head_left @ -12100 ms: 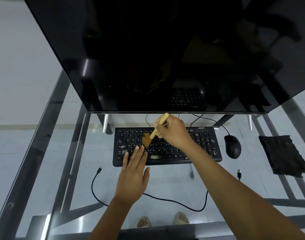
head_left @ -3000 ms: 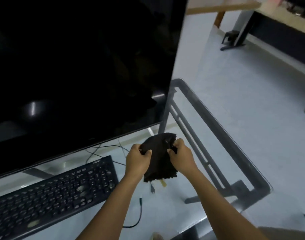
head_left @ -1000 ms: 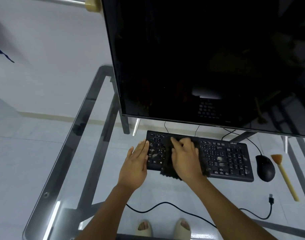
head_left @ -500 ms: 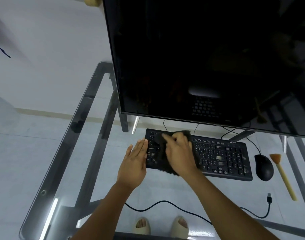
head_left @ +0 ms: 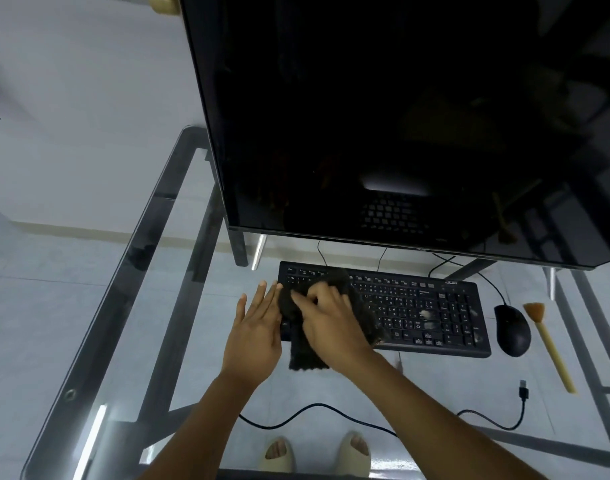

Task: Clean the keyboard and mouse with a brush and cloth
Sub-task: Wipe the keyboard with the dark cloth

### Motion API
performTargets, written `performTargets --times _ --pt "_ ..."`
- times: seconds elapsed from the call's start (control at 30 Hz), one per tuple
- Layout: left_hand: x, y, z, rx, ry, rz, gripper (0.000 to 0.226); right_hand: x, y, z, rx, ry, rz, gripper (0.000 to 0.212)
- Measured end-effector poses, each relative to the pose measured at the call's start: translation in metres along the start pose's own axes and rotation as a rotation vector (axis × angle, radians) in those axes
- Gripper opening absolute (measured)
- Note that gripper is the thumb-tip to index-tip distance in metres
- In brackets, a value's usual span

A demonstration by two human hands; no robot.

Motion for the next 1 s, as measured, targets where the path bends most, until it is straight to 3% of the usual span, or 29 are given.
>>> performTargets --times 0.03,0.17,0.3,0.43,0.57,0.67,0.7,0.83,0.93,1.0 --pt "0.0 0.0 -0.001 0.004 0.001 0.0 0.053 -0.002 0.001 -0.005 -0.02 0.021 -0.01 0.049" --pt "0.001 0.001 0.0 -0.023 0.001 0.002 0.053 -0.015 0.001 -0.041 0.239 -0.041 -0.11 0.045" --pt "0.0 0.001 0.005 -0.006 0.076 0.016 0.057 0.001 0.023 0.0 -0.084 -0.025 0.053 0.042" --pt "0.0 0.0 0.006 -0.017 0.109 0.007 0.054 -0.01 0.012 -0.016 0.095 -0.064 -0.076 0.041" --pt "-0.001 0.0 0.007 0.001 0.108 0.018 0.061 0.0 0.018 0.005 -0.08 -0.069 0.065 0.042" --pt "-0.001 -0.001 0.004 -0.009 0.079 0.008 0.054 -0.016 0.009 -0.04 0.237 -0.1 -0.091 0.044" --pt "-0.002 0.0 0.004 -0.013 0.077 0.003 0.054 -0.016 0.01 -0.04 0.268 -0.096 -0.087 0.044" --pt "-0.002 0.002 0.003 0.001 0.062 0.017 0.06 0.001 0.02 0.004 -0.066 -0.074 0.085 0.045" --pt "0.0 -0.001 0.002 -0.008 0.032 0.025 0.055 -0.015 -0.012 -0.036 0.231 -0.071 -0.1 0.044" --pt "-0.001 -0.001 0.002 -0.007 0.029 0.024 0.054 -0.016 -0.021 -0.028 0.307 -0.099 -0.096 0.045"
Point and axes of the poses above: each hand's wrist, its own y-axis away from the middle knuckle, its own x-axis out of the palm, z = x × y, the point moved 6 cm from there along -y, towards the middle knuckle
